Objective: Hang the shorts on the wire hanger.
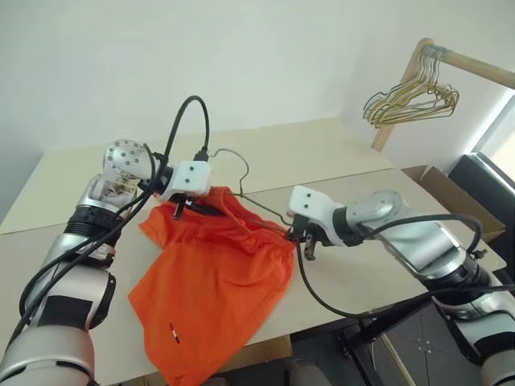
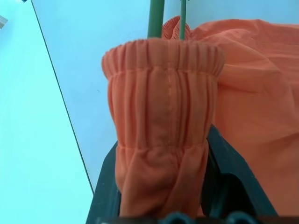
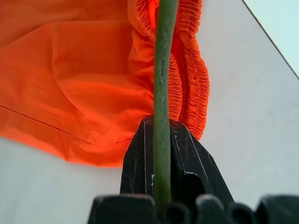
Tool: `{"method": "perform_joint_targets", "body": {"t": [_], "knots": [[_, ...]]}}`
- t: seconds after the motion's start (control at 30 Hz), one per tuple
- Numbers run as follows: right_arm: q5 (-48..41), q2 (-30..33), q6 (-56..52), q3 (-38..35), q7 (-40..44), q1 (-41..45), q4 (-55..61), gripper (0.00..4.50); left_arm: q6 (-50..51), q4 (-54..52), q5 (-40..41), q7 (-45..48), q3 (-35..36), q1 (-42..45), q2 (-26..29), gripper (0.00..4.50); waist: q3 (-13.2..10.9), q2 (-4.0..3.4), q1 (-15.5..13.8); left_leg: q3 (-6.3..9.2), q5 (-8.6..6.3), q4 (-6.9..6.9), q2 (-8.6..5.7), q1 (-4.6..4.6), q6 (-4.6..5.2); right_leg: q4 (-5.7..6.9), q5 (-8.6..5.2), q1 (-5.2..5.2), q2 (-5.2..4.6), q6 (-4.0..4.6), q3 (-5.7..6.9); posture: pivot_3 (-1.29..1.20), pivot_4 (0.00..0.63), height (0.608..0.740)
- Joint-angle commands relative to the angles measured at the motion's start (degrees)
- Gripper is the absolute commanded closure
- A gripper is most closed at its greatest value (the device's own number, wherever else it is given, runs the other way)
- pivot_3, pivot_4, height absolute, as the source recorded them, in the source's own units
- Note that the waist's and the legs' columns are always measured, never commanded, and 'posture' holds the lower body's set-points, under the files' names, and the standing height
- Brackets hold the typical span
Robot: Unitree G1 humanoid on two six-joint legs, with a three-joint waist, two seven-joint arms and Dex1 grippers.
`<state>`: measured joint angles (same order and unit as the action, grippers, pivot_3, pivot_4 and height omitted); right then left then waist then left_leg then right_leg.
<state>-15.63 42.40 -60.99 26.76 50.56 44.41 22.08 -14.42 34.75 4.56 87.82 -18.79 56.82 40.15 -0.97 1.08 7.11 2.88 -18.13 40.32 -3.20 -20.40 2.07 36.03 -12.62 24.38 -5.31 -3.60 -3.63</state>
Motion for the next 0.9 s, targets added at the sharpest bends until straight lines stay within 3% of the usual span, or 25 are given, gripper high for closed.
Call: {"method": "perform_joint_targets", "body": {"t": [0.03,0.43,0.67,0.77,0.9], "knots": [[-0.7,1.5,1.5,-7.1,-0.6,0.6,0.9,3.93,-0.8,0.8,-2.3,2.0,0.1,0.2,1.7,3.41,0.0,0.0,0.0,0.0,0.0,0.0,0.0,0.0,0.0,0.0,0.0,0.0,0.0,0.0,0.0,-0.13,0.0,0.74],[-3.5,1.4,0.1,-7.7,-0.3,0.4,1.6,0.02,-1.0,0.2,-1.5,4.6,0.7,-0.1,1.7,3.41,0.0,0.0,0.1,0.01,0.0,0.0,0.0,0.0,0.0,0.0,0.0,0.0,-0.01,0.0,0.0,-0.13,0.0,0.74],[-3.9,1.4,-3.3,-4.7,-1.4,1.2,2.0,0.02,-0.9,0.3,-1.6,4.6,1.0,0.0,1.7,3.41,0.0,0.0,0.1,0.02,0.0,0.0,0.0,0.0,0.0,0.01,0.0,0.0,-0.02,0.0,0.0,-0.13,0.0,0.74],[-3.6,0.6,-4.6,-2.1,-2.0,1.7,1.2,0.57,-0.8,0.2,-1.5,4.5,1.1,0.0,1.6,3.41,0.0,0.0,0.1,0.01,0.0,-0.01,0.01,0.0,0.0,0.02,0.0,0.01,-0.01,0.0,0.0,-0.13,0.0,0.74],[-4.2,0.1,-5.5,-0.7,-1.7,2.3,0.1,1.93,-0.7,0.0,-1.6,4.1,1.3,0.0,1.6,3.41,0.0,0.0,0.1,0.01,0.0,0.0,0.0,0.0,0.0,0.02,0.0,0.01,-0.02,0.0,0.0,-0.12,0.0,0.74]]}}
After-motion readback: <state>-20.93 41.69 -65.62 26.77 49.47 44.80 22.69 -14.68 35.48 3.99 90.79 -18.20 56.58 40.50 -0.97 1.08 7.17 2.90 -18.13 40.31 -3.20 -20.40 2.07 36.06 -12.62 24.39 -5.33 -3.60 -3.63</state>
